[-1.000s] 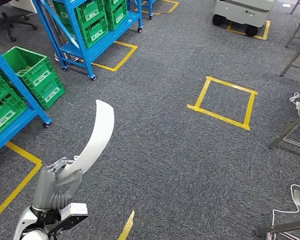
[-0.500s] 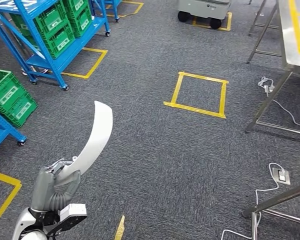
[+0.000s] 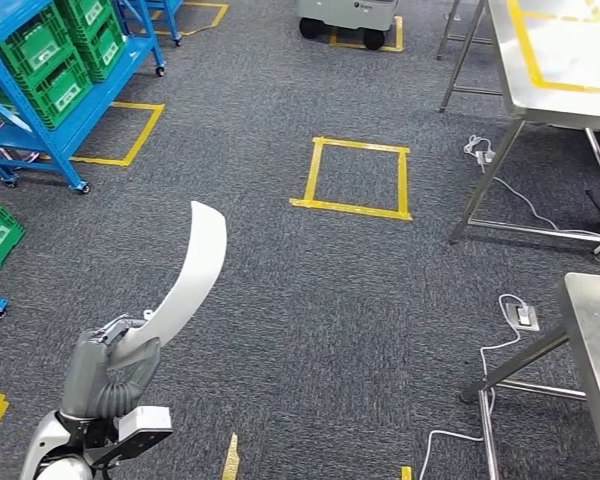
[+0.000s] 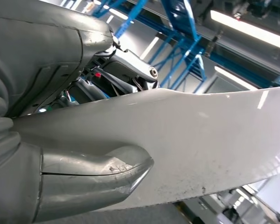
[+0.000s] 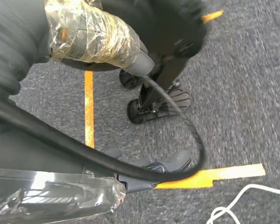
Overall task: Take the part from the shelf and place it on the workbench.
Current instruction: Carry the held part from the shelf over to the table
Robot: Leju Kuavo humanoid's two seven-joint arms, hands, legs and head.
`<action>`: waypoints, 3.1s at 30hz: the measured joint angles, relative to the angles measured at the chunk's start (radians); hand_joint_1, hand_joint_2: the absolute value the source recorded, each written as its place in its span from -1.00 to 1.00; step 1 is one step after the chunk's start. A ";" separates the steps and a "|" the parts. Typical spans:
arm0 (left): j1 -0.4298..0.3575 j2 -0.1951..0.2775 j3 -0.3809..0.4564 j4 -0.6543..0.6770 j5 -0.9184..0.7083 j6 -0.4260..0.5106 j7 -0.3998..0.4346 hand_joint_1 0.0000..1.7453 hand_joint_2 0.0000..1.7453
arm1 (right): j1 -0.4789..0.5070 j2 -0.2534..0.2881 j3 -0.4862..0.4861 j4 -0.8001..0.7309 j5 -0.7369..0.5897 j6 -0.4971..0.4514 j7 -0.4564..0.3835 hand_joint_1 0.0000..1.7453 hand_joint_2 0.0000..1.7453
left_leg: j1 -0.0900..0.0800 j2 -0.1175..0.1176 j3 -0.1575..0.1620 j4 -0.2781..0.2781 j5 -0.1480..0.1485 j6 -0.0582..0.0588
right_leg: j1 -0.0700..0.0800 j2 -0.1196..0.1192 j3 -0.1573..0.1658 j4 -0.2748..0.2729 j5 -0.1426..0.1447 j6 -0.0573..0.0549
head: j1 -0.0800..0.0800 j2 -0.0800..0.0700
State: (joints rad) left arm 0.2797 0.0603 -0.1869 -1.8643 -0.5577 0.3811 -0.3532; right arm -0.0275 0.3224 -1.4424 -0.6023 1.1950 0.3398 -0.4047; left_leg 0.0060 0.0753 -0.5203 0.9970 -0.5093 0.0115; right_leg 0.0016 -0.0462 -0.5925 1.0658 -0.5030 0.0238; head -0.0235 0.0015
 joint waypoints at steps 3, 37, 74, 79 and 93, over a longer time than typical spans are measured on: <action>-0.001 0.001 0.000 0.000 0.000 0.000 0.000 1.00 1.00 | -0.003 -0.001 0.000 0.002 0.000 0.000 -0.003 -1.00 1.00 | -0.006 0.024 0.003 0.002 -0.003 -0.013 | 0.009 -0.009 0.029 -0.056 0.006 -0.017 | -0.001 0.000; -0.009 0.004 0.000 0.000 0.000 -0.004 -0.002 1.00 1.00 | -0.003 -0.010 0.002 0.029 0.010 -0.009 -0.014 -1.00 1.00 | -0.001 -0.014 -0.014 0.048 -0.041 -0.028 | 0.000 0.030 0.037 -0.068 0.011 -0.035 | 0.000 0.000; -0.009 0.004 0.000 0.004 0.003 -0.014 0.006 1.00 1.00 | -0.005 -0.027 0.002 0.071 0.016 -0.028 -0.026 -1.00 1.00 | 0.005 -0.075 -0.120 0.231 -0.071 -0.033 | 0.002 0.103 0.042 -0.068 0.012 -0.044 | -0.001 0.000; -0.012 0.004 -0.001 0.004 0.003 -0.015 0.007 1.00 1.00 | -0.007 -0.028 0.002 0.076 0.016 -0.031 -0.027 -1.00 1.00 | 0.007 -0.143 -0.030 0.014 0.015 -0.016 | 0.000 0.155 0.028 -0.061 0.015 -0.025 | -0.001 0.000; -0.016 0.003 0.001 0.004 0.003 -0.021 0.007 1.00 1.00 | -0.005 -0.032 0.002 0.082 0.017 -0.034 -0.027 -1.00 1.00 | 0.007 -0.028 -0.022 -0.008 0.019 0.010 | -0.010 0.049 -0.119 0.207 -0.086 0.015 | 0.010 0.000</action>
State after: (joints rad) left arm 0.2636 0.0637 -0.1862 -1.8601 -0.5547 0.3606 -0.3459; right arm -0.0322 0.2907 -1.4405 -0.5200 1.2115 0.3059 -0.4317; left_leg 0.0131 0.0470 -0.5425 0.9891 -0.4899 0.0217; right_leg -0.0088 0.0033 -0.7113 1.2727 -0.5887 0.0384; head -0.0139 0.0015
